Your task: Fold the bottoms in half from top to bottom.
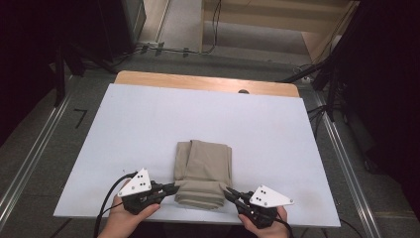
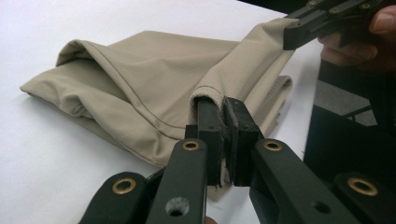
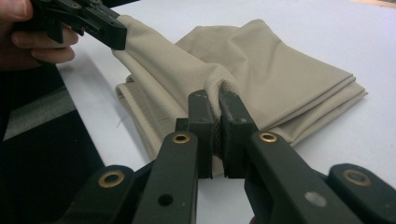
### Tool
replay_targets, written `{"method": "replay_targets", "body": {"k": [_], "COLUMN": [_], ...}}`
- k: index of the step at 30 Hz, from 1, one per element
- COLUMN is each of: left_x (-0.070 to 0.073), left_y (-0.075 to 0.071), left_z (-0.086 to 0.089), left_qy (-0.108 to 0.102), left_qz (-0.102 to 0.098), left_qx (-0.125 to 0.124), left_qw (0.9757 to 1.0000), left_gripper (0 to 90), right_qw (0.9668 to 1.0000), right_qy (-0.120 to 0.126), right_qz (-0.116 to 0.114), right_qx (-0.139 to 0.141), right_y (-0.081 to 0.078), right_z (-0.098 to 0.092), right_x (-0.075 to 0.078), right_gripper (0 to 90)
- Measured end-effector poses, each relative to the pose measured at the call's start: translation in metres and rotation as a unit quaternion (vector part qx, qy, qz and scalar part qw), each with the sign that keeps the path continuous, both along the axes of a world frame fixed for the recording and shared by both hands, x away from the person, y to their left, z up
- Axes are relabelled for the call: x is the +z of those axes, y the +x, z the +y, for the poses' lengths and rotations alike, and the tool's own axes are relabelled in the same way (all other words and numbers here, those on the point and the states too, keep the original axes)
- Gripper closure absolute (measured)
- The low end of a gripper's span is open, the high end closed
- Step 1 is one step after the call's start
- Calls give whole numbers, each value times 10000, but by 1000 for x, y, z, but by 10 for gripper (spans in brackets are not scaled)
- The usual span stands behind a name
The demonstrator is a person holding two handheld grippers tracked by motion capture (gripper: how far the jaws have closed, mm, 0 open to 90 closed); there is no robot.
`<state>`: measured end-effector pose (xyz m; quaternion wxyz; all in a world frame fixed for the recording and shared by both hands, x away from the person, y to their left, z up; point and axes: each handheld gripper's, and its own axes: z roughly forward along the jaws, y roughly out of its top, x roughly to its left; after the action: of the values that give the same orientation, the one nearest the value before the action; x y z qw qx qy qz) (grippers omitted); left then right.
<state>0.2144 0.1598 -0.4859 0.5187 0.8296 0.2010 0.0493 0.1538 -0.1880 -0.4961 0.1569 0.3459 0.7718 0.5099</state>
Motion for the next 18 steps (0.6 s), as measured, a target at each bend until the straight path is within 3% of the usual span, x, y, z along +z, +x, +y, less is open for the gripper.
{"method": "replay_targets", "body": {"k": [3, 7, 11, 14, 16, 18], "left_x": [-1, -1, 1, 6, 12, 18], "left_y": [-5, -13, -21, -24, -20, -16], "left_z": [1, 3, 7, 12, 13, 9], "left_qy": [43, 117, 188, -80, -423, -574], "left_qz": [42, 3, 20, 53, 140, 86], "left_qx": [-84, -482, -942, -1071, -916, -709], "left_qw": [9999, 9988, 9954, 9942, 9948, 9958], "left_gripper": [853, 808, 726, 617, 567, 578], "right_qw": [10000, 9999, 9987, 9951, 9948, 9956], "right_qy": [-15, -10, 70, 411, 607, 711], "right_qz": [-4, 56, 136, -46, -102, -134], "right_qx": [28, 109, 494, 900, 817, 592], "right_y": [-5, -13, -23, -34, -37, -34], "right_z": [-1, -2, -7, -12, -15, -13], "right_x": [0, 1, 1, 9, 15, 18], "right_gripper": [831, 815, 696, 587, 581, 622]}}
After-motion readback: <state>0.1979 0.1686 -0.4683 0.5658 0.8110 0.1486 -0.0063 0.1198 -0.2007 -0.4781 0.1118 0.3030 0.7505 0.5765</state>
